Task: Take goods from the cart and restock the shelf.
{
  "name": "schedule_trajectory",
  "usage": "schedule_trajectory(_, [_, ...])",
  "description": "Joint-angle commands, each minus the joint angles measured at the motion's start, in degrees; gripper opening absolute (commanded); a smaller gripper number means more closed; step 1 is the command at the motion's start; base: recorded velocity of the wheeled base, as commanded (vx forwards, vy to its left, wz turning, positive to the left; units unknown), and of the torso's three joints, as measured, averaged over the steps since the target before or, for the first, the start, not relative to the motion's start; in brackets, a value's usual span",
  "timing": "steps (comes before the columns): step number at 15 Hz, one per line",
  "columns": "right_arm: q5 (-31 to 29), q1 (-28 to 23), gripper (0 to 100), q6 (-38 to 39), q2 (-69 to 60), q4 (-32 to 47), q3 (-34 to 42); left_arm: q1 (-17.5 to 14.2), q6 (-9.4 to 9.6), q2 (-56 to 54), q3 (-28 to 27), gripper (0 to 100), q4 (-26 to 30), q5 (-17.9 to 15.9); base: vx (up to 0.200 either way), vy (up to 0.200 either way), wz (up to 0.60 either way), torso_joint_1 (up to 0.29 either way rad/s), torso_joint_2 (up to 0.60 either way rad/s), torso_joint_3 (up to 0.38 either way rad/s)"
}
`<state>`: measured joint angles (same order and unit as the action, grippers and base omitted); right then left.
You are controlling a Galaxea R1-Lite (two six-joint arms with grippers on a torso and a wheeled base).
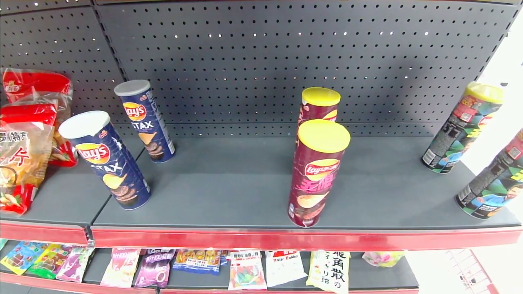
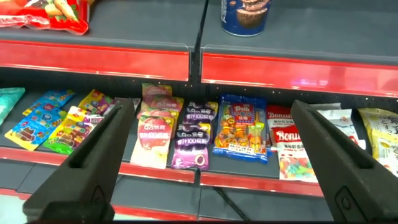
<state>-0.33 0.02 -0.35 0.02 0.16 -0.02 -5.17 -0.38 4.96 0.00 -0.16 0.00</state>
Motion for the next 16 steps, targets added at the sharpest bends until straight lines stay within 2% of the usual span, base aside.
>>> schedule_trajectory(1, [0.0, 0.1, 100, -0.1, 0.0, 0.0, -0.1, 0.1, 0.20, 0.2, 0.0, 100, 0.0, 0.0, 0.000, 0.000, 0.00, 0.000, 0.00, 0.000])
schedule_trajectory(2, [0.0, 0.0, 100, 0.0, 0.0, -0.1, 0.0, 1.0, 0.38, 0.3, 0.0, 100, 0.0, 0.0, 0.000, 0.000, 0.00, 0.000, 0.00, 0.000])
schedule_trajectory(3, [-0.1, 0.0, 100, 0.4, 0.0, -0.1, -0.1, 4.6, 0.64, -1.4, 0.0, 100, 0.0, -0.2, 0.000, 0.000, 0.00, 0.000, 0.00, 0.000])
schedule_trajectory(4, [-0.2, 0.1, 100, 0.8, 0.0, -0.1, 0.0, 6.8, 1.43, -2.5, 0.0, 100, -0.2, -0.7, 0.000, 0.000, 0.00, 0.000, 0.00, 0.000])
schedule_trajectory(5, [-0.2, 0.0, 100, 0.6, 0.0, -0.1, 0.0, 6.4, 4.60, -2.1, -1.3, 100, -0.6, -3.6, 0.000, 0.000, 0.00, 0.000, 0.00, 0.000])
schedule_trajectory(6, [-0.2, 0.1, 100, 0.4, 0.0, 0.0, 0.0, 7.2, 4.51, 1.3, -6.5, 100, -1.2, -4.7, 0.000, 0.000, 0.00, 0.000, 0.00, 0.000])
schedule_trajectory(7, [-0.1, 0.0, 100, 0.4, 0.0, 0.0, -0.1, 9.0, -2.87, 20.8, -23.7, 100, -2.9, -5.3, 0.000, 0.000, 0.00, 0.000, 0.00, 0.000])
schedule_trajectory(8, [-0.1, 0.1, 100, 0.4, 0.0, 0.0, -0.1, 9.8, -8.67, 28.0, -31.6, 100, -3.8, -7.3, 0.000, 0.000, 0.00, 0.000, 0.00, 0.000])
schedule_trajectory(9, [-0.1, 0.0, 100, 0.4, 0.0, -0.1, -0.1, 10.7, -10.34, 32.1, -35.2, 100, -3.8, -10.5, 0.000, 0.000, 0.00, 0.000, 0.00, 0.000])
schedule_trajectory(10, [-0.1, 0.0, 100, 0.4, 0.0, 0.0, -0.1, 11.2, -10.52, 34.5, -35.9, 100, -3.8, -13.9, 0.000, 0.000, 0.00, 0.000, 0.00, 0.000])
schedule_trajectory(11, [-0.1, 0.0, 100, 0.4, 0.0, 0.0, -0.1, 11.6, -9.91, 41.0, -36.2, 100, -3.9, -22.7, 0.000, 0.000, 0.00, 0.000, 0.00, 0.000])
schedule_trajectory(12, [-0.1, 0.0, 100, 0.4, 0.0, 0.0, -0.1, 11.9, -8.76, 45.0, -36.7, 100, -4.1, -25.4, 0.000, 0.000, 0.00, 0.000, 0.00, 0.000])
schedule_trajectory(13, [-0.1, 0.0, 100, 0.4, 0.0, 0.0, -0.1, 12.2, -6.65, 50.1, -38.2, 100, -4.2, -26.9, 0.000, 0.000, 0.00, 0.000, 0.00, 0.000])
schedule_trajectory(14, [-0.1, 0.1, 100, 0.4, 0.0, 0.0, -0.1, 12.6, -5.51, 53.7, -39.6, 100, -4.2, -27.7, 0.000, 0.000, 0.00, 0.000, 0.00, 0.000])
schedule_trajectory(16, [-0.1, 0.1, 100, 0.4, 0.0, 0.0, -0.1, 16.5, -3.58, 58.8, -41.5, 100, -4.1, -28.7, 0.000, 0.000, 0.00, 0.000, 0.00, 0.000])
